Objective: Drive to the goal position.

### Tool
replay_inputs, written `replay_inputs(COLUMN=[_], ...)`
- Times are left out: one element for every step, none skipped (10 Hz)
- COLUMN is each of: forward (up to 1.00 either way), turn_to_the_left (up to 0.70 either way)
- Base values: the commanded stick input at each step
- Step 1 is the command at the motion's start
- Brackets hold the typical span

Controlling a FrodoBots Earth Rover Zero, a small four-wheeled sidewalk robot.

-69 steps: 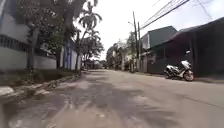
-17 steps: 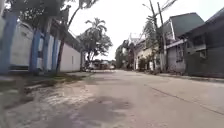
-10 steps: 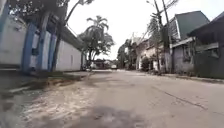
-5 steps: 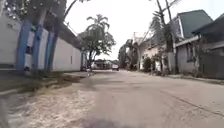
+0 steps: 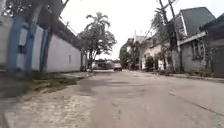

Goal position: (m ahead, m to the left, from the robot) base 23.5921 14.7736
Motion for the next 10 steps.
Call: replay_inputs(forward=[0.85, 0.85, 0.85, 0.85, 0.85, 0.85, 0.85, 0.85, 0.85, 0.85], turn_to_the_left=[0.0, -0.03, -0.21, -0.29, -0.2, 0.0, 0.0, 0.0, 0.0, 0.0])
